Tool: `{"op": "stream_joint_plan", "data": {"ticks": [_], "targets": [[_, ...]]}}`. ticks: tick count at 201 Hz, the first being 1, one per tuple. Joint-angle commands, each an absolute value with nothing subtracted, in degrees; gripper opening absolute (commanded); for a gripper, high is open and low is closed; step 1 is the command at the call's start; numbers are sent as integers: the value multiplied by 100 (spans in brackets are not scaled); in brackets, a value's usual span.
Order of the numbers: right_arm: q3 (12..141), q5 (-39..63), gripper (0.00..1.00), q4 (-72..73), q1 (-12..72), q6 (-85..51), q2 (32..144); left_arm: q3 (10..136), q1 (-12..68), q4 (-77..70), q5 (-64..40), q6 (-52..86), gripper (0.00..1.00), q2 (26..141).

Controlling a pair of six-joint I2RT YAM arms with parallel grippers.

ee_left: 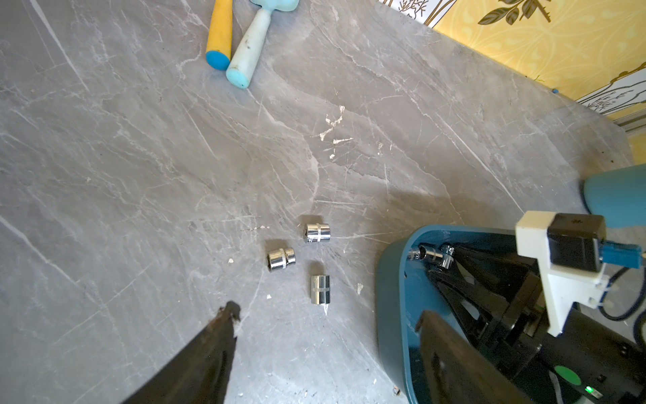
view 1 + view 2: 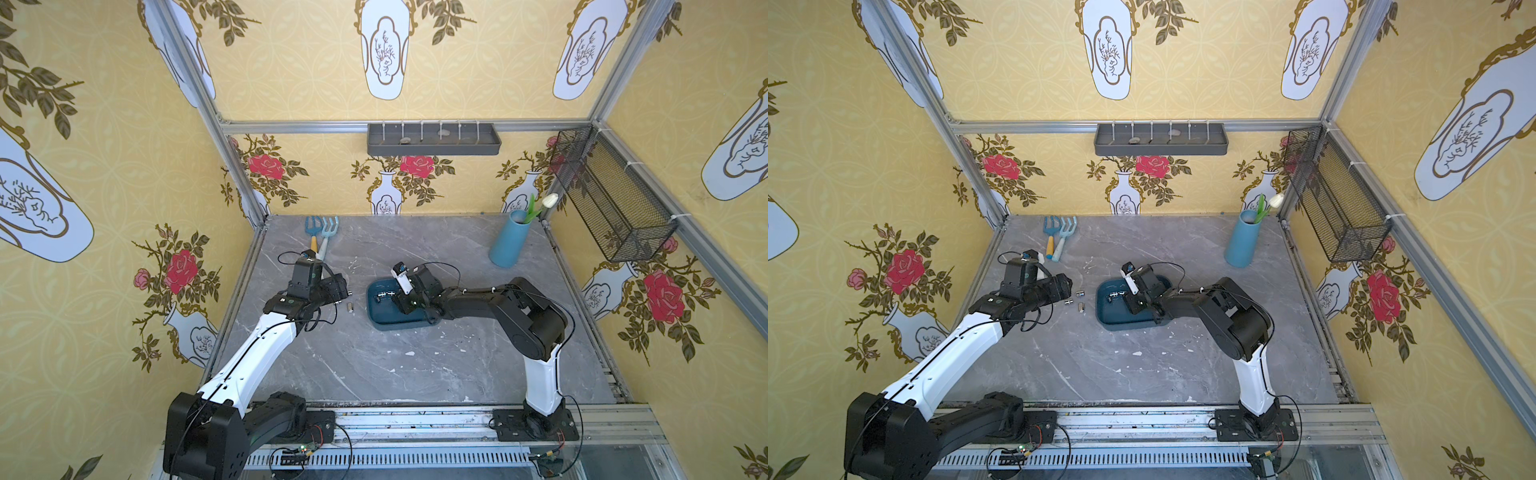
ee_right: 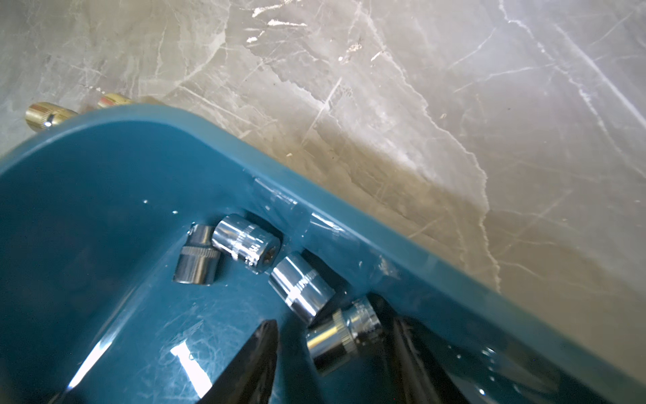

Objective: Take out the socket from the storage box
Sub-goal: Pick up the socket head from the storage box.

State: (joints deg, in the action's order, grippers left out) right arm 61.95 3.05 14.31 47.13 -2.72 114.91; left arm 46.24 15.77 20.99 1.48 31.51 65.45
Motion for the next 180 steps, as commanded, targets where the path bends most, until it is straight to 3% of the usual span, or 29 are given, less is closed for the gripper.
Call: {"op": "stream_joint_plan", "data": {"ticks": [1,82,180], "targets": [[6163,331,52,1590,4712,-198,11544,4641,1579,1978,100,3076,86,6554],[6068,334,31,1657,4718,-88,11557,4669,1576,1948,88,3072,86,6601],[5633,512,20,1622,4716,-80,10927,4643,1575,1966,99,3086,87,6570]]}}
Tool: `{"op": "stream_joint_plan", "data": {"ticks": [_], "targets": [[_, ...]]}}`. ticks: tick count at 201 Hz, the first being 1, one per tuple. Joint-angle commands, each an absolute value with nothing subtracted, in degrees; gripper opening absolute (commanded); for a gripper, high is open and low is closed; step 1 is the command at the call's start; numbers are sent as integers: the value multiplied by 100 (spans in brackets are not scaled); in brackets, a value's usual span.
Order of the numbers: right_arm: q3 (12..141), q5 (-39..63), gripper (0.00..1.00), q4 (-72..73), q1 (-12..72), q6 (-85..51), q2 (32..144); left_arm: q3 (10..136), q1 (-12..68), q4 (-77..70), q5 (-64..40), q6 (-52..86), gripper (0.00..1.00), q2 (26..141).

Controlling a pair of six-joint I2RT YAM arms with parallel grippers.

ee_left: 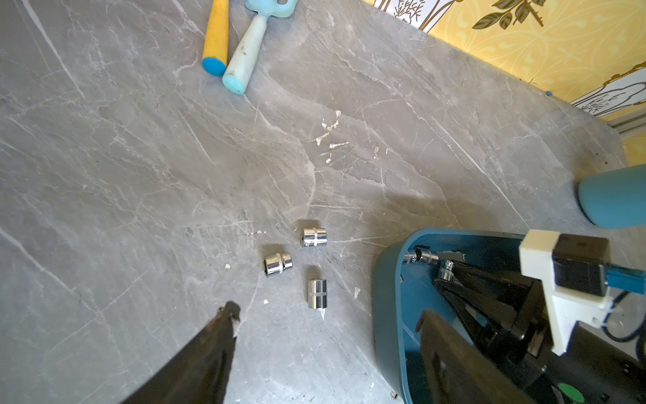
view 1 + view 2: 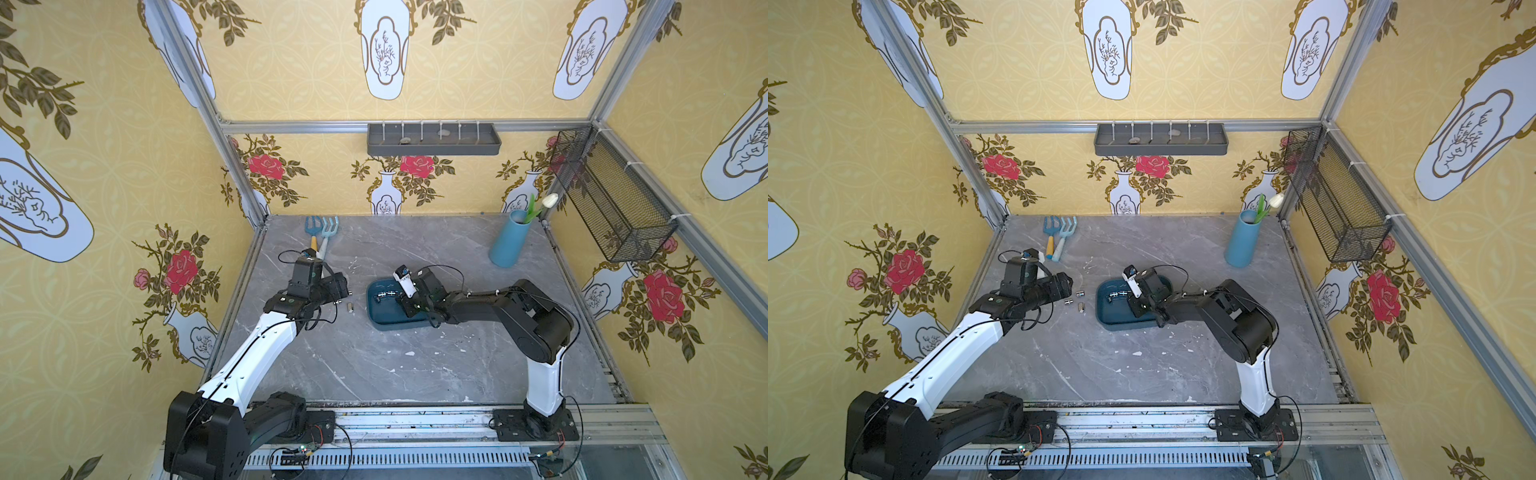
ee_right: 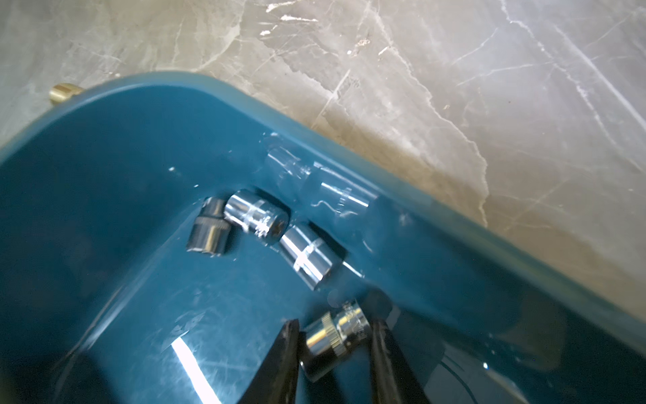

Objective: Take out the socket from the storage box
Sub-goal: Pick up the socket head from the storage box, then place the socket head at the center of the board.

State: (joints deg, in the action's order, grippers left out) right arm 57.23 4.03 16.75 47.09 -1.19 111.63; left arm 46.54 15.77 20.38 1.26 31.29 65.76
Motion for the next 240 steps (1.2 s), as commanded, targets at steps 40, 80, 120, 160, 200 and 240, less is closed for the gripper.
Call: {"op": "stream_joint_plan", "data": {"ticks": [40,80,120,160,200,240], "targets": [[5277,578,20,1494,4715,-183,10300,4641,1575,1943,88,3082,87,6591],[4953,326,20,1169,4703,-278,9517,4649,1574,1910,35,3102,87,6618],[4702,142,20,782,4520,-290,8698,4649,1580,1857,-1,3137,87,6679],[4287,132,20,554,3849,-406,7864,4649,1574,1802,-51,3173,87,6701],[3900,57,20,300,3076,-755,7376,4650,1582,1759,-79,3183,87,6758],[3800,78,20,107,2694,-1171,7588,4666,1576,1698,-114,3212,87,6842]]}}
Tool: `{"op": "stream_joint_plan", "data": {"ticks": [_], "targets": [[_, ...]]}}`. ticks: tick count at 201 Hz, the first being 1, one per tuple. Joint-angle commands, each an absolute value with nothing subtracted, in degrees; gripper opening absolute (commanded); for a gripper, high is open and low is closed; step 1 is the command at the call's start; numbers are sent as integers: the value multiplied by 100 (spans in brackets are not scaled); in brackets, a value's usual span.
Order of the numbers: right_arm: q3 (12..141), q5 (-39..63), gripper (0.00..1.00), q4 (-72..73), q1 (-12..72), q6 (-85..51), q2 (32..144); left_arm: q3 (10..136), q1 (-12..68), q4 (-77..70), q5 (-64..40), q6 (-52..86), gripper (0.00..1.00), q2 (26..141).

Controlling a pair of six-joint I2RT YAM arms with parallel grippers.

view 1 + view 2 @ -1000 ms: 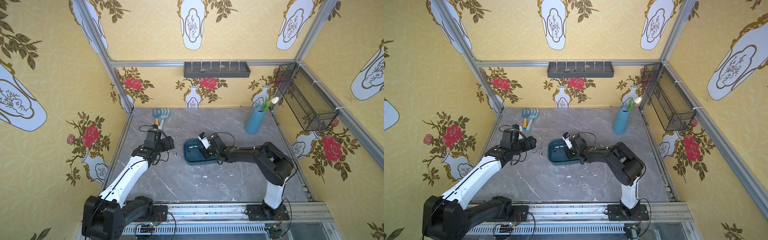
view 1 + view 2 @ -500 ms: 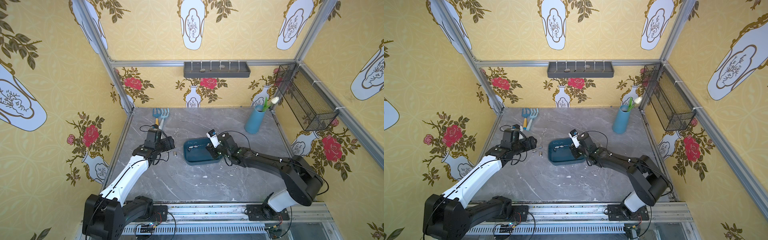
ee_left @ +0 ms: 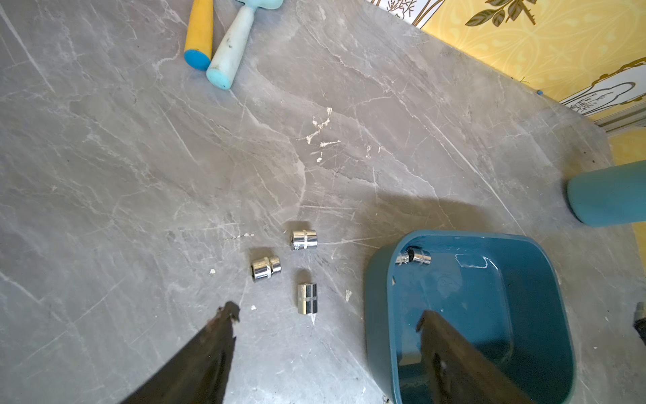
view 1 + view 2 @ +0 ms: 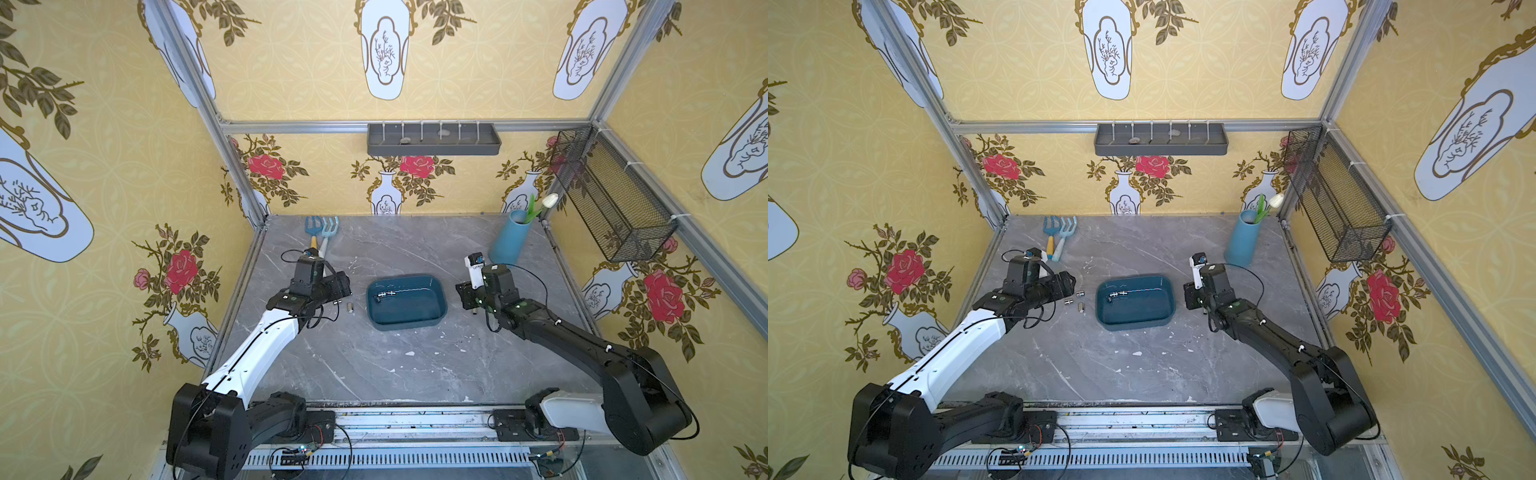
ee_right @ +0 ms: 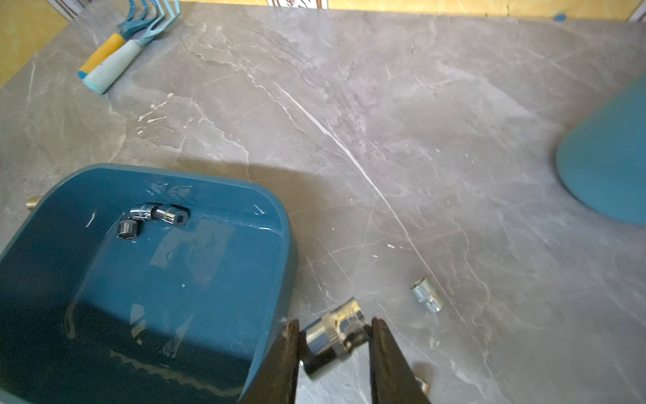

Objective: Take out the socket from the storage box
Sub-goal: Place the socket head at the center of the board.

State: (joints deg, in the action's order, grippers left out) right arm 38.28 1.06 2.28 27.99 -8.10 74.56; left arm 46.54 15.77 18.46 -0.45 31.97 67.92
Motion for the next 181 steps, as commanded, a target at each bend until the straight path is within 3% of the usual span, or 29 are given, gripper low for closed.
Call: {"op": "stream_joint_plan", "data": {"ticks": [1,181], "targets": [[3799,83,21,106,2696,-1179,7600,4662,1579,1693,-119,3219,87,6844],[4005,26,21,-62,2702,-1613,8713,4597,1580,1637,-123,3238,87,6880]]}}
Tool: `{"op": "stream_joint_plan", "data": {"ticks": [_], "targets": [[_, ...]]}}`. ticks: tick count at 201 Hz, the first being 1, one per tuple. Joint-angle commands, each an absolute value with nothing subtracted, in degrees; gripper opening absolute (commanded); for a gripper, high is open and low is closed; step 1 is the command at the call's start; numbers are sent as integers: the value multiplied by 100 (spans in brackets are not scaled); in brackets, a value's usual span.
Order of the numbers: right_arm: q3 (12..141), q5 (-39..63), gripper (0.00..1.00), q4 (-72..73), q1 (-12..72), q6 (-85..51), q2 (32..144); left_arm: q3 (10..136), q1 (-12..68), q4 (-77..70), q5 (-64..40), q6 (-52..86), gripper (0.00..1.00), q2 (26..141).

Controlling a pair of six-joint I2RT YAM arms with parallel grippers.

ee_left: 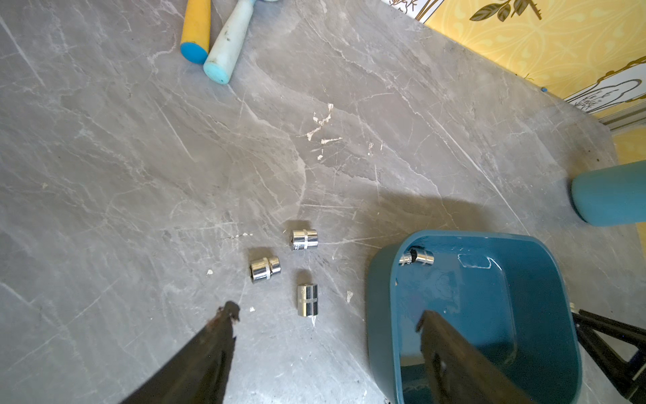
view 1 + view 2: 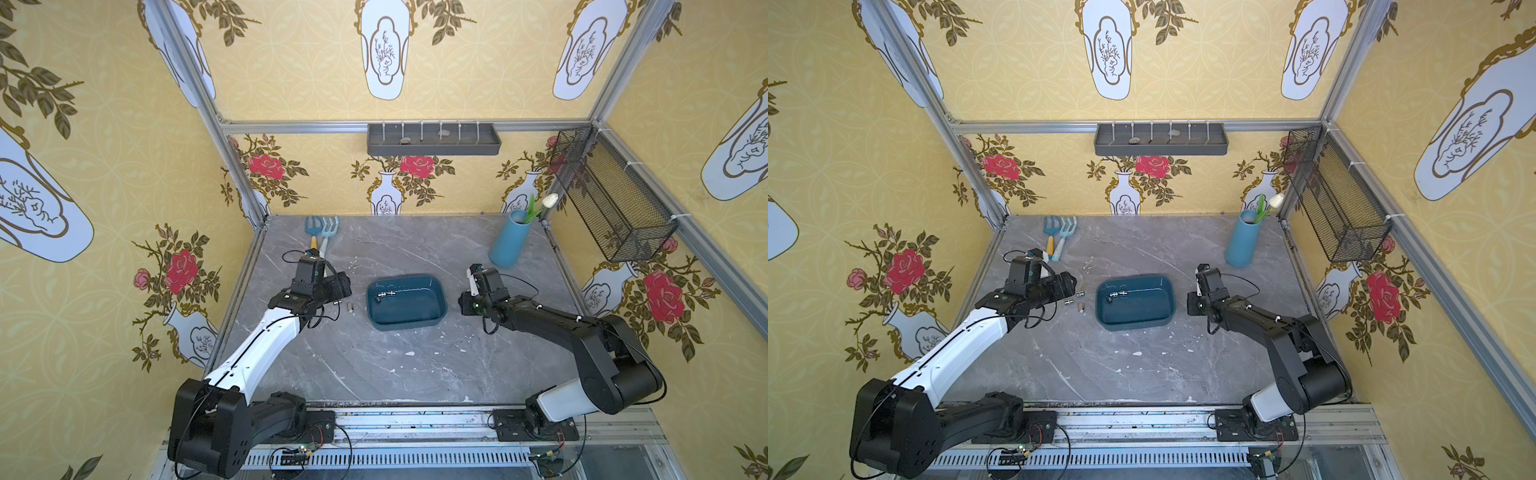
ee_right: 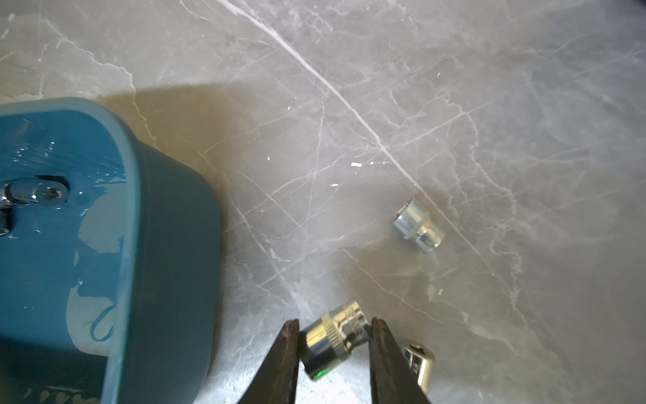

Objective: Take out the socket from the storage box
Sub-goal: Place the socket head at the center of the board.

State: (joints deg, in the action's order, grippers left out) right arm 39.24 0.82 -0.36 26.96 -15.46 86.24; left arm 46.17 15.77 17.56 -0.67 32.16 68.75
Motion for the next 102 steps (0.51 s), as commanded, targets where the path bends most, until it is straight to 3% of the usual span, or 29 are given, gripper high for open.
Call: {"op": "stream_joint_plan", "data": {"ticks": [1,102], "targets": [[4006,26,21,-62,2705,-1611,8716,4597,1577,1640,-123,3236,87,6881],[4172,0,25,-97,2742,-1647,9066,4613,1567,1642,-114,3232,87,6881]]}}
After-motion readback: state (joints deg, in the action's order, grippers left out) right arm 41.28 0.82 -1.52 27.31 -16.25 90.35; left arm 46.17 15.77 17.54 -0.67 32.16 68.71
